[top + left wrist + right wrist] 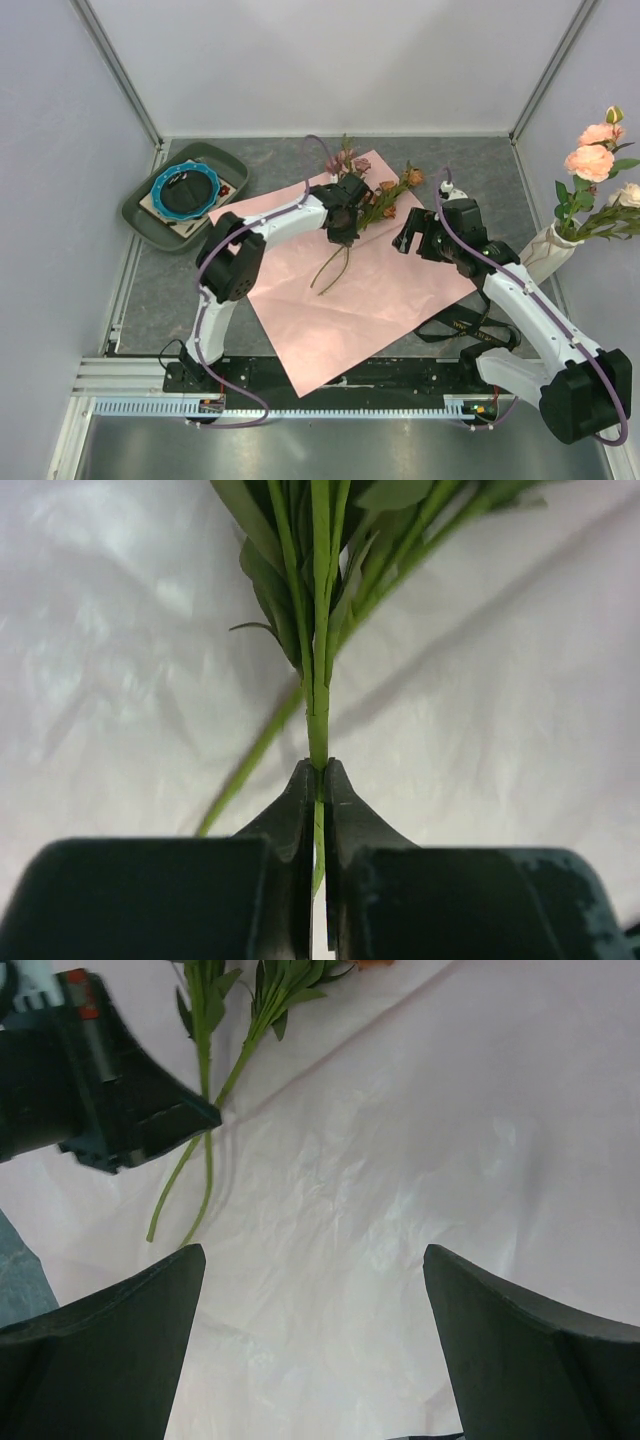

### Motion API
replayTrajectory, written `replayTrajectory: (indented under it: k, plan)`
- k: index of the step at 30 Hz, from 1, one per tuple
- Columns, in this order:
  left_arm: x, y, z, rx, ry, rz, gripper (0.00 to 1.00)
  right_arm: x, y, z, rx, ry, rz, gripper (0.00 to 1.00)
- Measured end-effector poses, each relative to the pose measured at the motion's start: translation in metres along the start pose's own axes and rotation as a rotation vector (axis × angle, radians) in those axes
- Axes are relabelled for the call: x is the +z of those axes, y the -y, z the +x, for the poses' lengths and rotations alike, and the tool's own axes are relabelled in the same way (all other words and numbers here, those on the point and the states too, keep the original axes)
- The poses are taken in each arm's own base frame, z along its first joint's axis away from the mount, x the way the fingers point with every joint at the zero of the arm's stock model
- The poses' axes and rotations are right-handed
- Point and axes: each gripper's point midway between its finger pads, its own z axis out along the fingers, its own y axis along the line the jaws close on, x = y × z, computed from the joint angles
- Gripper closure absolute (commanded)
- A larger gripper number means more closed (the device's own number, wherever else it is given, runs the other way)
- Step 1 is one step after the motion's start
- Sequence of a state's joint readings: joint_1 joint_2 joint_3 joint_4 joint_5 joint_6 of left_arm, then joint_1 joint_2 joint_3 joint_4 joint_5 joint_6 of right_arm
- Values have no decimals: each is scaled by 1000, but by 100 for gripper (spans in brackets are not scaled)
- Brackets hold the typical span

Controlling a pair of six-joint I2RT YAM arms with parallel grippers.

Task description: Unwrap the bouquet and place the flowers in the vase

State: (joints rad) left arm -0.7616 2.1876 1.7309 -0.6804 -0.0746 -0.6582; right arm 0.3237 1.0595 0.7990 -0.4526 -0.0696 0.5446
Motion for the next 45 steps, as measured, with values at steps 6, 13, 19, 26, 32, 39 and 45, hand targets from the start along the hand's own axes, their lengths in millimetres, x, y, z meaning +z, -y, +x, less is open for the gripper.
replayTrajectory:
  k: [6,13,19,26,32,39,45]
  plan:
    - [-98,14,2,7,95,227,98,-4,-14,3,-44,-33,-80,2]
    - [-211,51,-1,74,266,661,98,-27,-99,-14,-108,-11,-371,17]
    - [-223,50,17,124,258,758,98,-51,-168,-29,-99,25,-554,29]
    - [-252,51,23,192,305,828,98,-59,-176,-53,-5,92,-546,47]
    - [-259,54,27,236,306,864,98,-65,-192,-61,14,107,-561,70]
    - [-260,53,29,253,297,873,94,-57,-189,-59,14,107,-500,100]
    - [-271,52,28,257,258,849,45,-63,-177,-65,-43,157,-426,100]
